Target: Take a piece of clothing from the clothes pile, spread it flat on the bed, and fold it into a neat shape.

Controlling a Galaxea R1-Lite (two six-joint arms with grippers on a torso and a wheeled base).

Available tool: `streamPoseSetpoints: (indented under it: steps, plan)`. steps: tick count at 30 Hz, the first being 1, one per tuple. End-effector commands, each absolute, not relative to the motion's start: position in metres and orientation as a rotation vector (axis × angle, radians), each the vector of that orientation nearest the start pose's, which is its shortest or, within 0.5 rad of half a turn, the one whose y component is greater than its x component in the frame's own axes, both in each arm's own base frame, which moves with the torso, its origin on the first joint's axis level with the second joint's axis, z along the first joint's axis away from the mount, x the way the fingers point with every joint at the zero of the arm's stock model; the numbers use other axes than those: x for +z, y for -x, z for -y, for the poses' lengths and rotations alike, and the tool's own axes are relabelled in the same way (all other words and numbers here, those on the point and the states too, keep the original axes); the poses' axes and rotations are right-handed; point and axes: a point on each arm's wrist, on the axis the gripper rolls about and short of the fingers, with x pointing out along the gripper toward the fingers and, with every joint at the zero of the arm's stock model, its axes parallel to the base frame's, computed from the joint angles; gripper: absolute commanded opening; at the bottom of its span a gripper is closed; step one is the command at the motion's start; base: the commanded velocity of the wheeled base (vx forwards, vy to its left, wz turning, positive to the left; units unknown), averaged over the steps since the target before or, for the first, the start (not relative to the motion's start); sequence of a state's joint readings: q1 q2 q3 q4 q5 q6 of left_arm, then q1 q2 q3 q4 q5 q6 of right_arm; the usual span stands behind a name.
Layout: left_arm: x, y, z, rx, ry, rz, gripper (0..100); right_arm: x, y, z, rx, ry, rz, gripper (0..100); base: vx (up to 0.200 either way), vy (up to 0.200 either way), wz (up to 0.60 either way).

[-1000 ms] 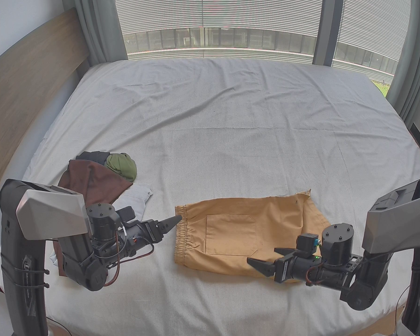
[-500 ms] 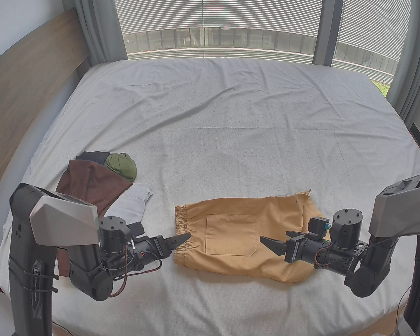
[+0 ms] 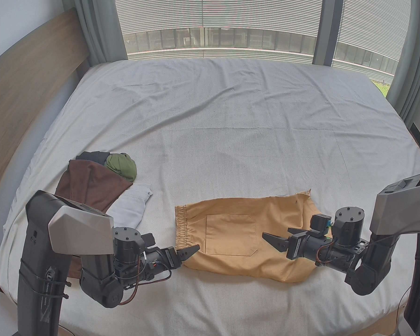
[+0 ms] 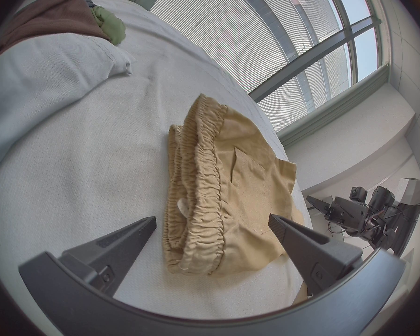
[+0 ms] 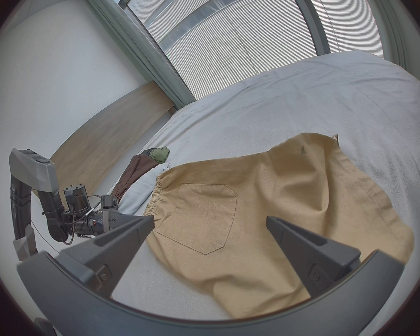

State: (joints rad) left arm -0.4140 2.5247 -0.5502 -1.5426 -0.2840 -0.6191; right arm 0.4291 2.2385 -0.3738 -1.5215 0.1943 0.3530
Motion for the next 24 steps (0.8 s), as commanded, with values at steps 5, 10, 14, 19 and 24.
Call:
streamPoseSetpoints:
  steps: [5, 10, 14, 19, 24]
  plan:
    - [-0.063, -0.305, 0.145, -0.534, 0.552, -0.648, 100, 0.013, -0.276, -0.131, 0.552, -0.298, -0.441, 100, 0.000, 0.000, 0.00]
    - [-0.063, -0.302, 0.149, -0.549, 0.546, -0.653, 100, 0.014, -0.276, -0.131, 0.552, -0.300, -0.438, 100, 0.000, 0.000, 0.00]
    - [-0.063, -0.301, 0.153, -0.560, 0.543, -0.657, 100, 0.015, -0.276, -0.131, 0.553, -0.301, -0.434, 100, 0.000, 0.000, 0.00]
    - [-0.063, -0.298, 0.157, -0.573, 0.539, -0.661, 100, 0.016, -0.278, -0.132, 0.552, -0.302, -0.426, 100, 0.000, 0.000, 0.00]
    - [-0.063, -0.295, 0.161, -0.588, 0.535, -0.668, 100, 0.016, -0.278, -0.132, 0.554, -0.305, -0.424, 100, 0.000, 0.000, 0.00]
